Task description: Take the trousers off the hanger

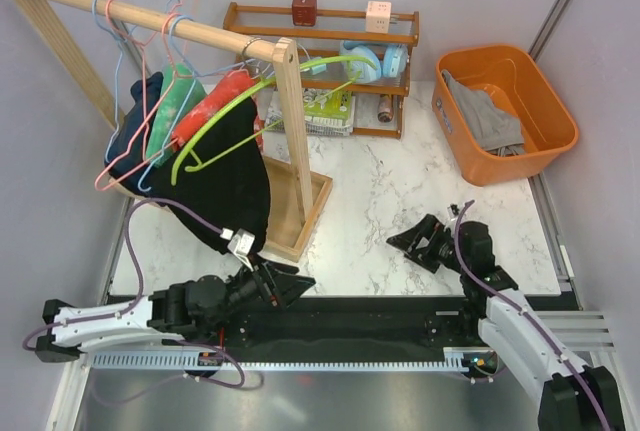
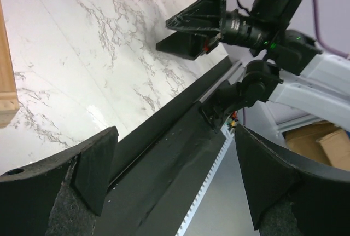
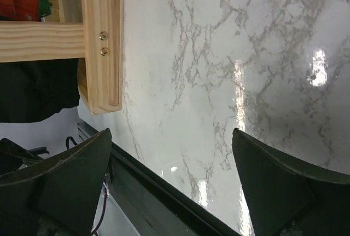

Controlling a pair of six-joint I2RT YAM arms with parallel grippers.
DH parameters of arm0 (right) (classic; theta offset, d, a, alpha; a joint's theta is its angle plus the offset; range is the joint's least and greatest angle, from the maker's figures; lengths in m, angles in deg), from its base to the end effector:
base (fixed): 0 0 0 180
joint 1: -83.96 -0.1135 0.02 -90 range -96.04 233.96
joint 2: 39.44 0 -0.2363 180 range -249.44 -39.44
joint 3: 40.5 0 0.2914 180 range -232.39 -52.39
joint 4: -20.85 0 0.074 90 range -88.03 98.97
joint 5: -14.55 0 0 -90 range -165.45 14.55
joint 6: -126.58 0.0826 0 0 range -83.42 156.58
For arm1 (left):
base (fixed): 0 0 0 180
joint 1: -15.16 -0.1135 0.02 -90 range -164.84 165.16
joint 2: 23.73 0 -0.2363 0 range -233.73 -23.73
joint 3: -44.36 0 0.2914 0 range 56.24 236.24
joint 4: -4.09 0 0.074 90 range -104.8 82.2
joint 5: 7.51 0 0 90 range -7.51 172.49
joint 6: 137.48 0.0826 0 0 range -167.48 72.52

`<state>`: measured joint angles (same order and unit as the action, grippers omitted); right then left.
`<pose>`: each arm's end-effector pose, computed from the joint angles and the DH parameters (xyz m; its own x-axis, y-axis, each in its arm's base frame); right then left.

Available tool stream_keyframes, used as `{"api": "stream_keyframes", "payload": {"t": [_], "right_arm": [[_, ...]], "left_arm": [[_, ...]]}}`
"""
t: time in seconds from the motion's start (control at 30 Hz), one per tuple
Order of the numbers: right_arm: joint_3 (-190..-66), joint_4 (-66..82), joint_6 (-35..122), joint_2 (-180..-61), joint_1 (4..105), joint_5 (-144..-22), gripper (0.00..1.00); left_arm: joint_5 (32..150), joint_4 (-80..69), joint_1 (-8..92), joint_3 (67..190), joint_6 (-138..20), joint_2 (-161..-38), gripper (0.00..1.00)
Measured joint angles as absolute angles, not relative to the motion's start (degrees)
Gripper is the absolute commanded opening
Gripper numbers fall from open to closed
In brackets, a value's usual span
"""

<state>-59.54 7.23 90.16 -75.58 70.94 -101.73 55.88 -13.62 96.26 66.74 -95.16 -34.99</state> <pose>0.2207 0.0886 0.0915 -0.7565 0.5656 -0.3284 0.0604 0.5603 0.8261 0.0708 -0.2127 0.1989 -0.6142 -0.3510 -0.7068 0.5352 0.4729 -0.6999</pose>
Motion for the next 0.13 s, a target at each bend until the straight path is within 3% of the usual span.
{"api": "stream_keyframes", "payload": {"t": [0.13], "right_arm": [[-55.4, 12.2, 92.1, -76.3, 70.9, -102.9, 0.98]], "left_arm": [[56.2, -14.3, 96.3, 63.2, -98.1, -27.1, 0.93]]}}
